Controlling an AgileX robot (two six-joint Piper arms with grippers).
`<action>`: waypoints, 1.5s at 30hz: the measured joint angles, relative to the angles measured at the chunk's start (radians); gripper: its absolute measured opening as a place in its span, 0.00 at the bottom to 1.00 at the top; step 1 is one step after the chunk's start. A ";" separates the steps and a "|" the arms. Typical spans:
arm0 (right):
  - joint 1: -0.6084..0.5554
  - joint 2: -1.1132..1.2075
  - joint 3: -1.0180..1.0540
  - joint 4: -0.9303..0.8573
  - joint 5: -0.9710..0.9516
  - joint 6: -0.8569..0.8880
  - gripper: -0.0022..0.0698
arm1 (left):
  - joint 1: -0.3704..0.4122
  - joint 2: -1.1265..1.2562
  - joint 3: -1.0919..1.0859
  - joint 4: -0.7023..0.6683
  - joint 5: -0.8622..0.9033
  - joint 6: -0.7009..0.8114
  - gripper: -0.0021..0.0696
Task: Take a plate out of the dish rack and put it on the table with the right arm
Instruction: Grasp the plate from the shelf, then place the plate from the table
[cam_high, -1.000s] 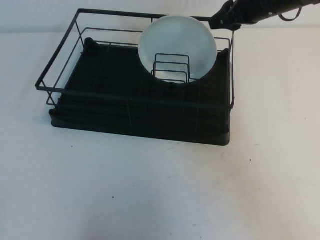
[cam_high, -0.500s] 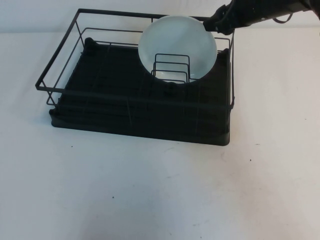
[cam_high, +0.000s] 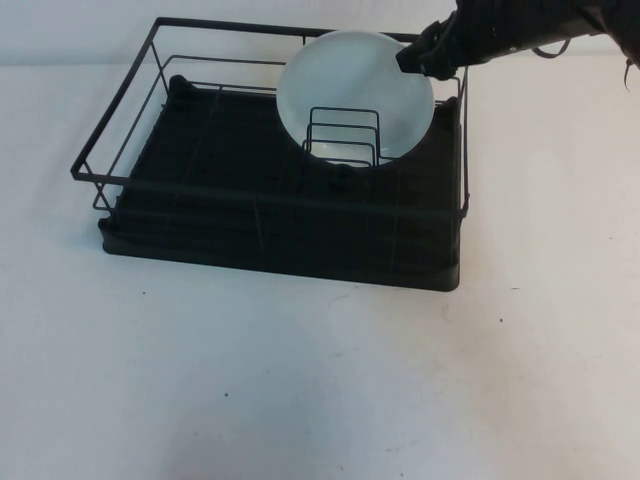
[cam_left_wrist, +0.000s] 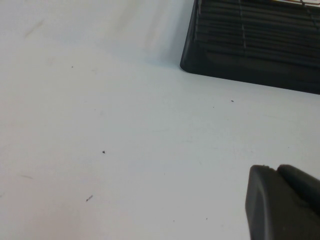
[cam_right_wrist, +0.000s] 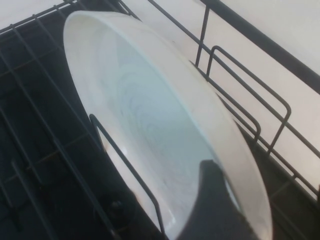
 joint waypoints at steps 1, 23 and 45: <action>0.000 0.002 0.000 0.000 -0.002 0.000 0.56 | 0.000 0.000 0.000 0.000 0.000 0.000 0.02; 0.000 0.034 0.000 0.027 -0.020 -0.026 0.45 | 0.000 0.000 0.000 0.000 0.000 0.000 0.02; -0.015 -0.109 0.000 -0.065 0.019 0.017 0.10 | 0.000 0.000 0.000 0.000 0.000 0.000 0.02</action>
